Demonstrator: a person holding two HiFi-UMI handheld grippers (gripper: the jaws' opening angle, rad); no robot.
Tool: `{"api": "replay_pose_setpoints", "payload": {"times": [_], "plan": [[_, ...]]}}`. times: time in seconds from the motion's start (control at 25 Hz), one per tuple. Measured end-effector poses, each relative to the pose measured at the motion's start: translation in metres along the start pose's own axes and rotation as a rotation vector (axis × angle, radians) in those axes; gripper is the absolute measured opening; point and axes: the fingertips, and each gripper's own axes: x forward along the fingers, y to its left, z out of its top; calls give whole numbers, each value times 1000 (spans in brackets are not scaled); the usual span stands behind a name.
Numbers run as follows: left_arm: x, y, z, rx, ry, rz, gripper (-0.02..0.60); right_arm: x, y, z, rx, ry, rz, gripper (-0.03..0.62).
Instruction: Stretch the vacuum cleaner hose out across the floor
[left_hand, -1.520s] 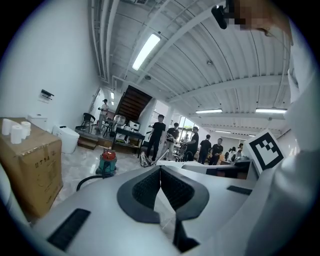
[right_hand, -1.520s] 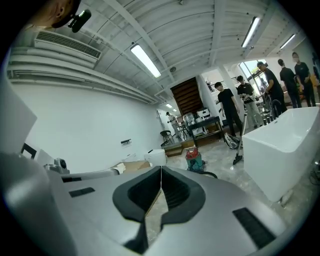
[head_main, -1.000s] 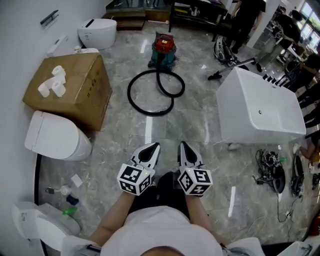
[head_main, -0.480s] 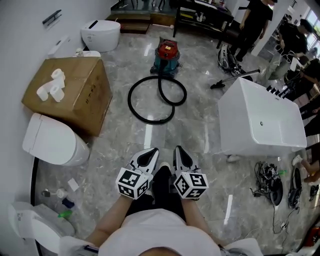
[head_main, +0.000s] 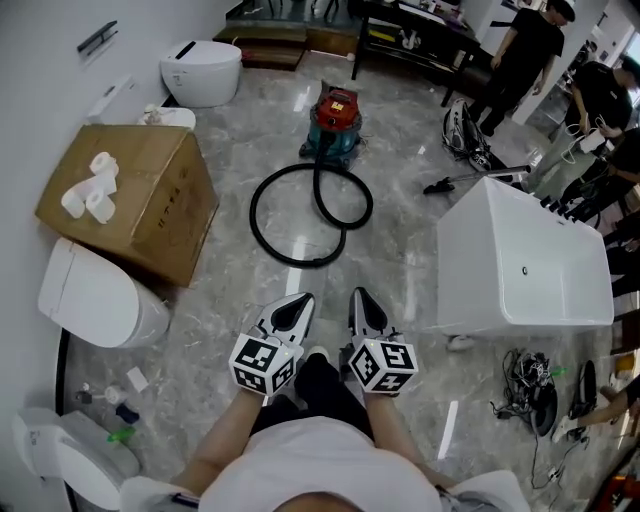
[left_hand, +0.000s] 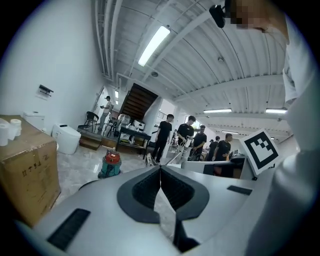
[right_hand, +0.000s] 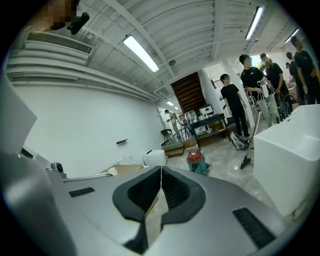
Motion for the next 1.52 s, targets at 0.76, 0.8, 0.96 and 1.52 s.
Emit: {"api": "replay_pose_setpoints", "payload": {"times": [0.76, 0.8, 0.96, 1.52], "plan": [[84, 42, 4, -43, -2, 119, 8, 81, -72, 9, 42, 76, 62, 15], [85, 47, 4, -49, -1, 128, 8, 84, -74, 8, 45, 81, 61, 15], [92, 66, 5, -57, 1, 147, 8, 102, -79, 6, 52, 96, 53, 15], [182, 172, 47, -41, 62, 52, 8, 240, -100, 44, 79, 83, -23, 15]]}}
